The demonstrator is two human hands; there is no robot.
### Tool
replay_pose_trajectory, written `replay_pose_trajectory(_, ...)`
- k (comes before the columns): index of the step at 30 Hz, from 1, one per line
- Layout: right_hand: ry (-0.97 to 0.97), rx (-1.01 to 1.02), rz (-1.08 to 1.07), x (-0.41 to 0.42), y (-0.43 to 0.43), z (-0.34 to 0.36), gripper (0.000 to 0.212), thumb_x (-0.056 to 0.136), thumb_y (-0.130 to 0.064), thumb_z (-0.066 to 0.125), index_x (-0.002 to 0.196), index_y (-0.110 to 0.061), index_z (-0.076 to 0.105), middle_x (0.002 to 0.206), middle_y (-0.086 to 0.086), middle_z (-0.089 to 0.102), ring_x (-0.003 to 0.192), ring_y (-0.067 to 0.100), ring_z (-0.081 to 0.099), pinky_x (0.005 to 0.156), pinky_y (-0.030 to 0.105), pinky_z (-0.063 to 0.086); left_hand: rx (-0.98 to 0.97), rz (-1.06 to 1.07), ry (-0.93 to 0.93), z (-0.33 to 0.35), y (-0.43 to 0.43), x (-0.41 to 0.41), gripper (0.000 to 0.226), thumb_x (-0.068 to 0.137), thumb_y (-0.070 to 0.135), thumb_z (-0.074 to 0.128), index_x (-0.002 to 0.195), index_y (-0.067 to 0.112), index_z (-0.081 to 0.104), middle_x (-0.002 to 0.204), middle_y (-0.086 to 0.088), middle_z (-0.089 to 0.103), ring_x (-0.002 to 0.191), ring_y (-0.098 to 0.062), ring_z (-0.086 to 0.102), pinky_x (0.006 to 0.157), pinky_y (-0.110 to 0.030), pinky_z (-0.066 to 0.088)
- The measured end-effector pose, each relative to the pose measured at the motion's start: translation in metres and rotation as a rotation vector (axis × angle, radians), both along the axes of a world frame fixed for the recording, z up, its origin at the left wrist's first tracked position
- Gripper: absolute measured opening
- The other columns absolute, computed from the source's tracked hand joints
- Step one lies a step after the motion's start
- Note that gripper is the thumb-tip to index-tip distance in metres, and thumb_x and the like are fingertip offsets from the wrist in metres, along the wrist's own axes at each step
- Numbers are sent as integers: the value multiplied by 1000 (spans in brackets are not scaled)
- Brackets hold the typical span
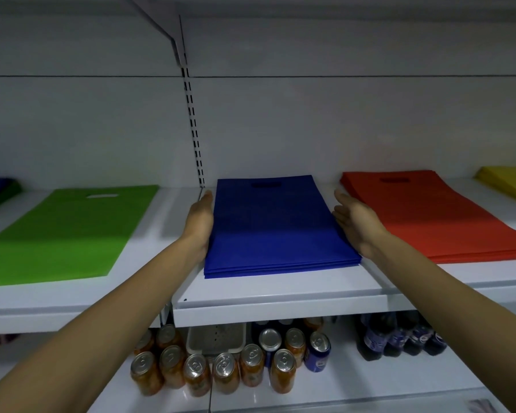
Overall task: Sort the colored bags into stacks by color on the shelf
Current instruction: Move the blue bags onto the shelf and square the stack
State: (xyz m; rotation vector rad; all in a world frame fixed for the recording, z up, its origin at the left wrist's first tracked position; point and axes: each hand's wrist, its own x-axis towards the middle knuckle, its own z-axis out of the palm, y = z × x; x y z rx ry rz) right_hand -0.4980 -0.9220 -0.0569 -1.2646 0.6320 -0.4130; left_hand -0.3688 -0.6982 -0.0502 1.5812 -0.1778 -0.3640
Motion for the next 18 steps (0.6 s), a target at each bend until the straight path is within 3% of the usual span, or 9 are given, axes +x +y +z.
replay_pose_trajectory(2, 9, -17, 18, -1, -3, 2, 73, 94, -40, 56, 152, -13, 21, 155, 12, 27, 140, 26, 32, 97, 33, 37, 10, 4, 27, 6, 3, -2, 26, 104, 37, 33, 91, 20, 48, 83, 3, 51, 73, -10, 51, 65, -23, 42)
replay_pose_trajectory(4, 54, -185, 42, 0, -6, 6, 72, 91, -41, 60, 149, -14, 28, 153, 9, 34, 137, 26, 36, 105, 34, 35, 146, 6, -63, 3, 6, 6, 31, 101, 37, 42, 124, 18, 51, 122, -6, 55, 107, -21, 55, 88, -27, 41)
replay_pose_trajectory(6, 101, -394, 68, 2, -8, 14, 72, 85, -40, 68, 145, -17, 37, 147, 6, 42, 132, 23, 42, 107, 34, 37, 298, -4, -218, 5, 11, 13, 59, 97, 36, 52, 147, 14, 29, 149, -7, 37, 133, -24, 40, 98, -25, 32)
replay_pose_trajectory(9, 173, -621, 175, 9, -1, 35, 73, 84, -33, 72, 145, -19, 37, 148, 5, 40, 132, 20, 42, 96, 27, 38, 582, -67, -508, 19, 16, 20, 72, 92, 35, 61, 150, 14, 23, 152, -8, 35, 135, -25, 38, 105, -29, 33)
replay_pose_trajectory(11, 213, -745, 253, 16, 4, 48, 77, 83, -31, 74, 147, -22, 33, 150, 4, 36, 134, 20, 40, 97, 26, 38, 791, -97, -645, 33, 19, 24, 77, 89, 37, 63, 150, 16, 22, 151, -9, 35, 134, -28, 38, 106, -35, 36)
replay_pose_trajectory(18, 302, -1182, 489, 46, 50, 89, 89, 83, -26, 73, 152, -25, 18, 154, 5, 27, 136, 23, 35, 106, 30, 34, 1249, -17, -830, 76, 44, 15, 76, 87, 41, 62, 148, 17, 22, 142, -12, 40, 128, -32, 40, 98, -42, 41)
